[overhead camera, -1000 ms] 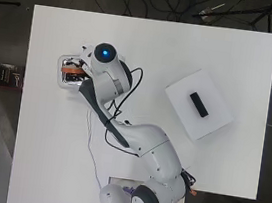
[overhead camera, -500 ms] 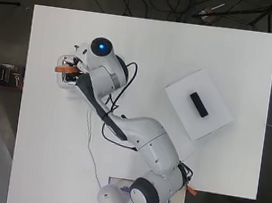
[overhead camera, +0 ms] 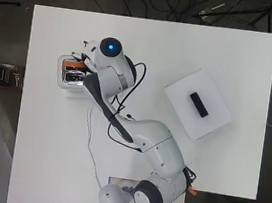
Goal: Teleoperate dual arm-hand system to toast a bread
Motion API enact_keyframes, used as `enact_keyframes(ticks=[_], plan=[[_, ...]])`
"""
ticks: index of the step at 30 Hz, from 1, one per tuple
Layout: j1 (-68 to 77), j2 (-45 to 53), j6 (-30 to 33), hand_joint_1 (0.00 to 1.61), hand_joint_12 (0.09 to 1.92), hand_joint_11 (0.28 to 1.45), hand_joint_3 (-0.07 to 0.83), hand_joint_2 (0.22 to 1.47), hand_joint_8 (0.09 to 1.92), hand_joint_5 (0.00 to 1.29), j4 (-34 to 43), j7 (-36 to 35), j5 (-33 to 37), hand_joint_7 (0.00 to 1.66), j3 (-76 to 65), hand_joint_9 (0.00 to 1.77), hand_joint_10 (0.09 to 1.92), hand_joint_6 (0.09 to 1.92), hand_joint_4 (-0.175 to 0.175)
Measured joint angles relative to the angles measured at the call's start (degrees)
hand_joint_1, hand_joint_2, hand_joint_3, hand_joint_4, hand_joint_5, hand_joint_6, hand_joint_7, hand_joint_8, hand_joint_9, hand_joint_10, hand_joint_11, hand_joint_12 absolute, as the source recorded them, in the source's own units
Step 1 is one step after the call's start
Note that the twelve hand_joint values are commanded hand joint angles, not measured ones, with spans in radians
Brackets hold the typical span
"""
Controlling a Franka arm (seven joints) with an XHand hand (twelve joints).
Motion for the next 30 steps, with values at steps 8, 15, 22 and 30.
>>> enact_keyframes(ticks=[8,15,22,30], plan=[[-2.4,-0.9,3.1,0.84,0.61,0.69,-0.001,1.29,0.09,0.66,-2.1,-0.4,-1.1,1.41,-0.5,1.48,0.09,1.46,0.175],[0.6,-1.6,2.5,0.83,0.61,0.68,0.001,1.3,0.09,0.64,-1.0,-0.1,-0.8,1.41,-1.4,1.48,0.09,1.48,0.175],[0.8,-1.7,1.4,0.54,0.32,0.62,-0.009,1.24,0.09,0.44,-0.5,-0.4,-1.0,1.08,-1.3,1.19,0.09,1.13,0.11],[8.5,-3.3,-9.6,0.0,0.09,0.38,0.006,0.9,0.09,0.11,9.1,2.2,0.5,0.14,-4.5,0.25,0.09,0.09,0.021]])
